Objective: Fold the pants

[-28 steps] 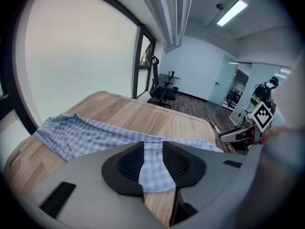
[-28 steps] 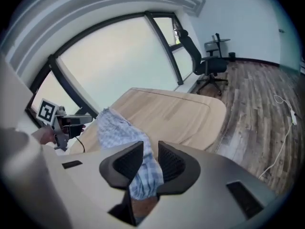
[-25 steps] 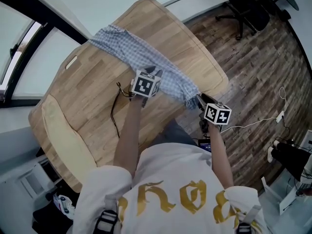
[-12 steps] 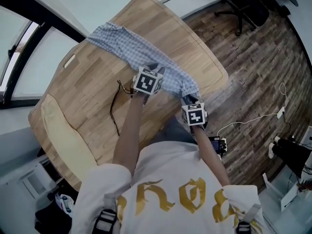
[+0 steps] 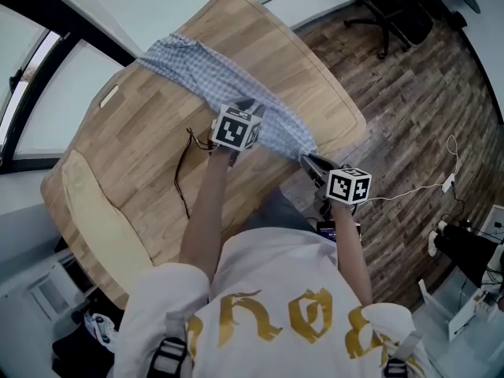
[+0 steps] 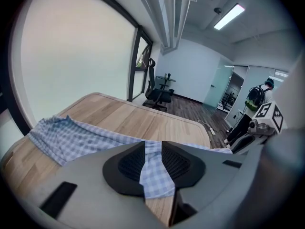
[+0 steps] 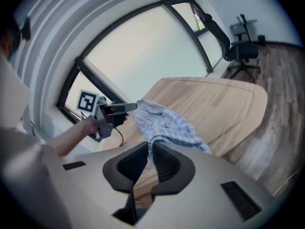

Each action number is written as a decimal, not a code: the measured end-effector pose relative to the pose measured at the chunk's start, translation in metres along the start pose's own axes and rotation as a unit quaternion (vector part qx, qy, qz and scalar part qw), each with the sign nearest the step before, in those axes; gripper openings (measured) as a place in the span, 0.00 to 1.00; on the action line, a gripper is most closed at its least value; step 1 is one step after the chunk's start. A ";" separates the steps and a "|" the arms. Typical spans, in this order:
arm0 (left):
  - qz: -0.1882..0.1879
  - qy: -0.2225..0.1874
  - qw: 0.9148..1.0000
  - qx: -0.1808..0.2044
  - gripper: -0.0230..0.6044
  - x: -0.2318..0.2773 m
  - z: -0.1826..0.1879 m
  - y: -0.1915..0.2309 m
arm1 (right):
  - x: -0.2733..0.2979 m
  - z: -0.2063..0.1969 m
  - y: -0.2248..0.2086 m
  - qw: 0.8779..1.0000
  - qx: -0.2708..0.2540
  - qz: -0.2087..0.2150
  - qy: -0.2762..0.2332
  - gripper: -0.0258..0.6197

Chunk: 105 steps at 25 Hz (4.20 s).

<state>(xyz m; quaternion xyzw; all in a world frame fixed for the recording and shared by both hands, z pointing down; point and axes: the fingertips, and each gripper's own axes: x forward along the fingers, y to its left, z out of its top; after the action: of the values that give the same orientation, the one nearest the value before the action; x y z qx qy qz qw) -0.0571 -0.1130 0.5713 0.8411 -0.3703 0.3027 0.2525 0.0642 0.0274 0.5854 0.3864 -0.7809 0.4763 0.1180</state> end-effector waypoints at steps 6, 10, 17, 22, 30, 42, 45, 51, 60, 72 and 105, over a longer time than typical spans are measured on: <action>0.001 0.010 1.000 -0.002 0.25 0.002 -0.007 0.002 | -0.007 -0.043 -0.037 0.996 -0.025 -0.032 0.082 0.13; 0.006 0.022 1.000 0.001 0.25 0.000 -0.014 0.006 | -0.006 -0.047 -0.041 0.975 -0.162 -0.096 0.114 0.14; -0.004 0.014 1.000 -0.017 0.25 -0.005 -0.015 0.004 | -0.006 0.004 -0.004 0.977 -0.190 -0.083 0.056 0.34; -0.052 -0.023 0.995 -0.085 0.17 -0.015 -0.001 -0.012 | -0.014 0.066 0.013 0.958 -0.257 -0.120 -0.042 0.30; 0.047 -0.080 0.987 -0.128 0.12 -0.045 0.012 0.006 | 0.000 0.111 0.037 0.957 -0.275 -0.049 -0.077 0.08; 0.284 -0.155 0.905 -0.277 0.12 -0.103 -0.033 -0.060 | -0.037 0.159 0.008 0.898 -0.423 0.116 -0.038 0.08; 0.328 -0.165 0.878 -0.309 0.12 -0.109 -0.053 -0.103 | -0.065 0.161 -0.014 0.900 -0.407 0.150 -0.027 0.08; 0.368 -0.160 0.855 -0.329 0.12 -0.099 -0.073 -0.177 | -0.099 0.141 -0.046 0.903 -0.384 0.195 -0.003 0.08; 0.342 -0.136 0.867 -0.335 0.13 -0.060 -0.093 -0.227 | -0.108 0.083 -0.060 0.888 -0.405 0.211 0.059 0.08; 0.310 -0.031 0.912 -0.267 0.44 0.057 -0.134 -0.206 | -0.063 0.007 -0.109 0.850 -0.475 0.172 0.148 0.25; 0.348 -0.061 0.892 -0.283 0.14 -0.010 -0.156 -0.251 | -0.008 -0.083 -0.099 0.918 0.143 0.274 0.248 0.58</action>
<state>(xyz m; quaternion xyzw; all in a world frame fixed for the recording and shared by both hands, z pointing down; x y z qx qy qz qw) 0.0821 0.1428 0.6217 0.5682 -0.7242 0.2015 0.3347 0.1255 0.0762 0.6884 0.0400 -0.7257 0.6769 0.1161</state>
